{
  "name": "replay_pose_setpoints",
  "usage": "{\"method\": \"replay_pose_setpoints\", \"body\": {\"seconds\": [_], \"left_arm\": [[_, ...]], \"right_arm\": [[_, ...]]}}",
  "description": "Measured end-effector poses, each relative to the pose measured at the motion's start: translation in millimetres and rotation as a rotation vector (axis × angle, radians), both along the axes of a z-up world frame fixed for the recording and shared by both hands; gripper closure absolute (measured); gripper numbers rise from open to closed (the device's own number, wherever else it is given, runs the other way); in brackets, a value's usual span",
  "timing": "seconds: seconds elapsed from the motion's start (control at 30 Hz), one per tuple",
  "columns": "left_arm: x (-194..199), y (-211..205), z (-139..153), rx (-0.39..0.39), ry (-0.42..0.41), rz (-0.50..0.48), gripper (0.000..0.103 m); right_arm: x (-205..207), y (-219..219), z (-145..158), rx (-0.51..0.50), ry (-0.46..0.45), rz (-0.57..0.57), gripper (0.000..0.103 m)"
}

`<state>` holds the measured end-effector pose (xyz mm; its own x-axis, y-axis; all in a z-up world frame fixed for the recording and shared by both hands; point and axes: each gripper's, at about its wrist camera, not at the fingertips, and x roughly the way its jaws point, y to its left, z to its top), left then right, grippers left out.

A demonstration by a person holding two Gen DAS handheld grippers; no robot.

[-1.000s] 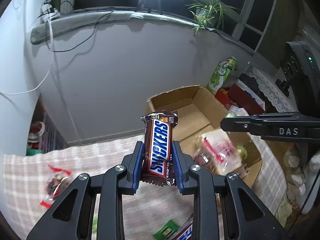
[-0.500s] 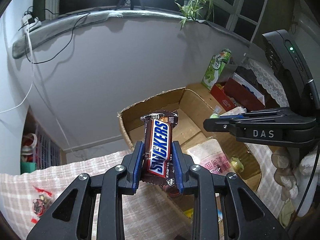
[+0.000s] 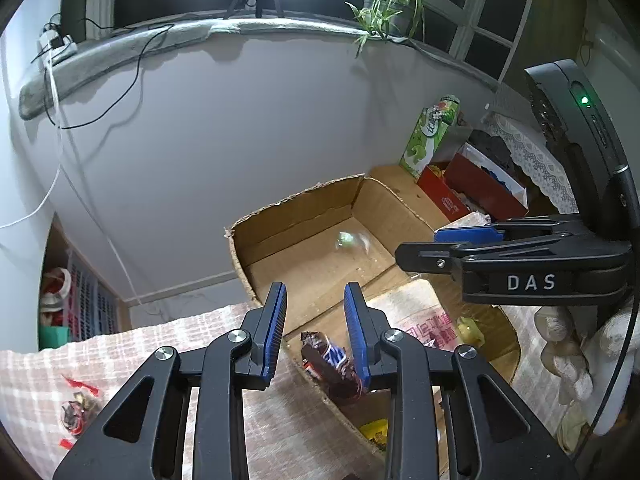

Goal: Organize snacks
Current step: 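Open both tools to drop the Snickers and green candy into the box, then withdraw both tools from the box toward the remaining snacks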

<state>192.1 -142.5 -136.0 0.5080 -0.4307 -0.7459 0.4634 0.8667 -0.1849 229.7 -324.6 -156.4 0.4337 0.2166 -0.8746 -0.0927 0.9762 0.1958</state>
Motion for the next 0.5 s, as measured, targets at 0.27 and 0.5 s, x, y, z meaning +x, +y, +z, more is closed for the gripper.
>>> {"method": "replay_pose_setpoints", "body": {"seconds": [0.27, 0.5], "left_arm": [[-6.3, 22.7, 4.2, -0.015, -0.003, 0.035, 0.075], [-9.8, 56.9, 10.2, -0.033, -0.007, 0.100, 0.075]], "right_arm": [[-12.6, 15.1, 10.8, 0.012, -0.020, 0.028, 0.049], [-26.4, 44.2, 21.1, 0.029, -0.037, 0.092, 0.049]]}}
